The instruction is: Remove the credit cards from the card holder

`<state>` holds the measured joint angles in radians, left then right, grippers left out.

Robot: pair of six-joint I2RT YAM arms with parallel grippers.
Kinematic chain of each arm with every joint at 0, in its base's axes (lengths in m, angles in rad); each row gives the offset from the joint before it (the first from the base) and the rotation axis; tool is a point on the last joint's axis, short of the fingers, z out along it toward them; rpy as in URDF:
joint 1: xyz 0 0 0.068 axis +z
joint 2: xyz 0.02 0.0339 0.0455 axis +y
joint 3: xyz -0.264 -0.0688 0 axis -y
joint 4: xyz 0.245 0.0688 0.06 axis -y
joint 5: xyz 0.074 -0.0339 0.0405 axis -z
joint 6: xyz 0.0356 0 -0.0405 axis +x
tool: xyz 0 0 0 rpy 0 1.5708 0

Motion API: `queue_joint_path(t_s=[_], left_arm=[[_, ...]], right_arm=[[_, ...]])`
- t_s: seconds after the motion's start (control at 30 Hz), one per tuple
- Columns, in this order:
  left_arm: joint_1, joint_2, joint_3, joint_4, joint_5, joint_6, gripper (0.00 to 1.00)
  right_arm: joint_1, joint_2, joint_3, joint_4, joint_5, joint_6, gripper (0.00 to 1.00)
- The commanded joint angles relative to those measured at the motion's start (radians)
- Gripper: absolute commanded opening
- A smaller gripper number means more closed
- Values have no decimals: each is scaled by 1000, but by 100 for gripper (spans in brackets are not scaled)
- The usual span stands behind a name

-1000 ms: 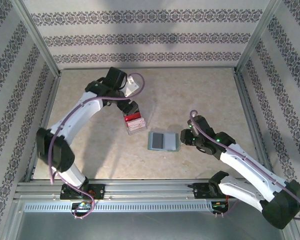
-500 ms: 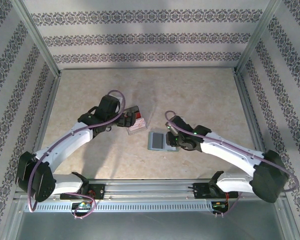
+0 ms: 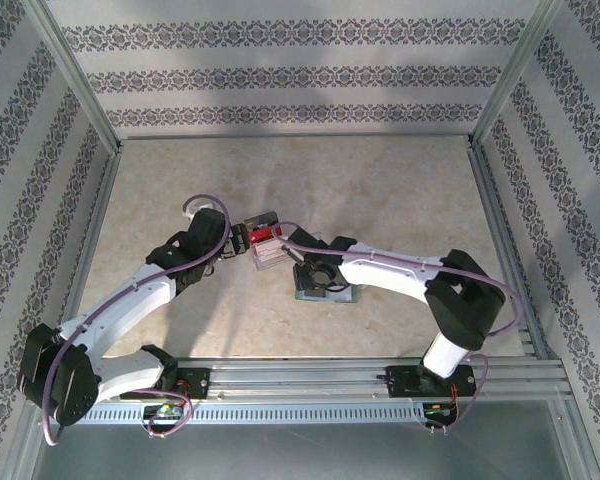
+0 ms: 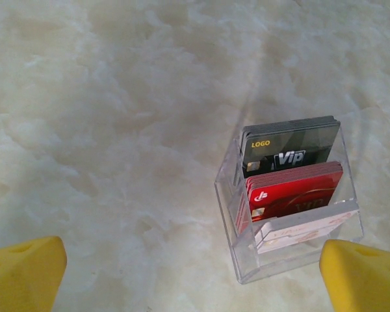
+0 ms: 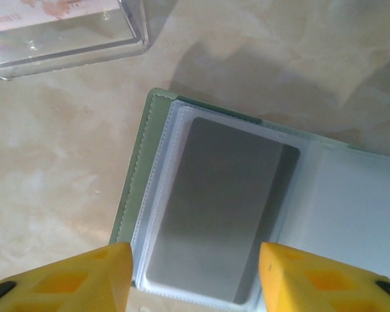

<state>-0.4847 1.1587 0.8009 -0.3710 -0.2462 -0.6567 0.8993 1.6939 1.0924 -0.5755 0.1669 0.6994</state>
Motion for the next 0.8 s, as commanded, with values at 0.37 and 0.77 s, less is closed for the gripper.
queue_joint_path(t_s=[0.37,0.77], left_arm=[[4,-1,-36,66,-8,-50,100],[10,33,-31,74,25,-64,100]], right_arm=[[-14,114,16,20,-37,9,63],[-26,124,-43,72,-87,18,59]])
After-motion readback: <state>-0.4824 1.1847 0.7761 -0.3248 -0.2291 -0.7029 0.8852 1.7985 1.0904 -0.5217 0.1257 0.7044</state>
